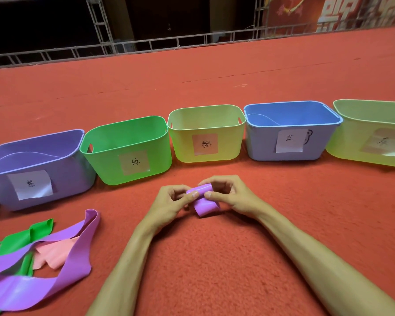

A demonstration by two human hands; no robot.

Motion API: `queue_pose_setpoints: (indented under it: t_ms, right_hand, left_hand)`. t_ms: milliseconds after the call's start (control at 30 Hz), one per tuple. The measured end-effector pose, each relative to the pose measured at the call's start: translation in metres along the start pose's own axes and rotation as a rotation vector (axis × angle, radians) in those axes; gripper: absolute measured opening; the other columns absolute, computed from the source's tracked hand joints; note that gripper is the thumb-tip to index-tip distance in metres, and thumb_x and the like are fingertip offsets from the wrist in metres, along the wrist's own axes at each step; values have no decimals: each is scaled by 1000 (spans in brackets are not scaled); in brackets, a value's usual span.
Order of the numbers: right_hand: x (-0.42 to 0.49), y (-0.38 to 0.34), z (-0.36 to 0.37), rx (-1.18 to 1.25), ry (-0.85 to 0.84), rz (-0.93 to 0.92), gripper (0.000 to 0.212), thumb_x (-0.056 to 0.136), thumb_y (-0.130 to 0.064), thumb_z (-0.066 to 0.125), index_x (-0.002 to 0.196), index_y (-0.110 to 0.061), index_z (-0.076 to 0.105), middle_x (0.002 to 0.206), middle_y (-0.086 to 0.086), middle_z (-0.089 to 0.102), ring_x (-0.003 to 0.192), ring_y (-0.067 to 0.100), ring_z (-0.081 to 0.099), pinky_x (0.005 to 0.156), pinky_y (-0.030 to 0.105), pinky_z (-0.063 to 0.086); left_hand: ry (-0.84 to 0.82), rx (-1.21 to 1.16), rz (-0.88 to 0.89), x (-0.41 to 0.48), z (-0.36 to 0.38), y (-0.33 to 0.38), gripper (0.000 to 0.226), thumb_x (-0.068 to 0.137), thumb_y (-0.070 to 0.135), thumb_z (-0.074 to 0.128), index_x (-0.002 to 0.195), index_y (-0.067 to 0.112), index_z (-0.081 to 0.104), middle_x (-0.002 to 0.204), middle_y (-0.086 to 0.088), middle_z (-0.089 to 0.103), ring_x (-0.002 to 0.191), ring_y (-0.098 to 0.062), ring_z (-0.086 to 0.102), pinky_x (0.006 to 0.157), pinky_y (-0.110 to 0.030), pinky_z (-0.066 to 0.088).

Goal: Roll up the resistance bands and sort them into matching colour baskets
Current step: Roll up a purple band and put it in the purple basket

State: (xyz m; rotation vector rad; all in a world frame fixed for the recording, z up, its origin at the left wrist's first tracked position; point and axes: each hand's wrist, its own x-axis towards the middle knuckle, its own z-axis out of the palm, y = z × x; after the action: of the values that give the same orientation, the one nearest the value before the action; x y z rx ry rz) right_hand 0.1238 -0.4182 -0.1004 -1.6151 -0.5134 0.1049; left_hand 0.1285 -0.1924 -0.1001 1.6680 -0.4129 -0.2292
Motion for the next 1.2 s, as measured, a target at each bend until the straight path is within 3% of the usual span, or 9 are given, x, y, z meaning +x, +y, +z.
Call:
queue_pose_setpoints:
  t_ms: [133, 200, 300, 467, 600, 833, 900, 1033, 1200]
  right_hand:
    - [3, -1, 2, -33, 32, 20, 31, 89, -14, 74, 117, -3, 70, 108, 27, 72, 94, 19, 65, 87, 33, 48]
    - [4, -1, 4, -59, 60, 52, 30, 90, -24, 72, 115, -8, 71, 103, 26, 73, 90, 16, 65, 83, 31, 45]
    - [3, 0, 8, -72, 58, 71, 24, 96, -26, 70, 110, -8, 74, 100, 19, 77, 85, 14, 66, 77, 33, 46]
    - [0, -4, 8, -4, 23, 5, 21, 97, -6, 69, 116, 2, 70, 109, 24, 74, 96, 19, 69, 89, 31, 52]
    - [-3, -6, 8, 1, 26, -30, 26, 95, -2, 71, 121, 0, 70, 114, 19, 75, 104, 21, 70, 96, 33, 54]
    - [-2, -7, 6, -45, 70, -13, 30, 90, -2, 75, 121, -4, 74, 114, 11, 77, 106, 20, 71, 96, 34, 55]
    - [-2, -10, 5, -37, 84, -1, 25, 93, -6, 72, 118, -3, 75, 111, 10, 78, 101, 16, 72, 90, 26, 53]
    - [-2, -8, 8, -34, 128, 6, 20, 93, -8, 75, 113, -5, 77, 106, 10, 79, 98, 21, 74, 90, 32, 56]
    - [0, -8, 17, -86, 213, 18, 22, 83, -5, 83, 103, -9, 73, 99, 5, 78, 91, 13, 72, 82, 30, 55]
  left_hand:
    - [-3, -66, -29, -3, 1, 0, 18, 94, 15, 73, 105, 2, 75, 80, -6, 70, 72, -10, 58, 60, -19, 45]
    - [12, -87, -19, -3, 2, 1, 21, 89, 15, 79, 108, 6, 77, 93, -10, 76, 83, -15, 64, 73, -29, 53]
    - [5, -5, 68, -2, -3, 0, 33, 81, 27, 87, 110, 15, 78, 108, -14, 77, 94, -26, 61, 87, -45, 47]
    - [0, -1, 52, -2, -3, 2, 45, 74, 35, 87, 108, 11, 71, 99, -21, 76, 87, -21, 62, 85, -33, 47]
    - [-24, -4, 17, -2, -2, 6, 33, 88, 38, 79, 99, 7, 73, 77, -5, 73, 72, -13, 57, 72, -21, 46]
    - [26, -48, 48, -3, -3, 4, 43, 77, 40, 83, 102, 5, 76, 93, -25, 75, 81, -21, 66, 77, -26, 51]
    - [37, -29, 60, -2, -3, 3, 42, 77, 36, 84, 103, 4, 75, 98, -24, 75, 85, -21, 68, 81, -29, 52]
    - [61, -7, 77, -2, -2, 1, 34, 79, 19, 84, 106, 1, 73, 104, -19, 76, 94, -19, 70, 89, -29, 53]
    - [101, -89, 79, -2, -5, 4, 38, 74, 8, 87, 108, 3, 73, 102, -7, 79, 95, -14, 71, 88, -23, 55]
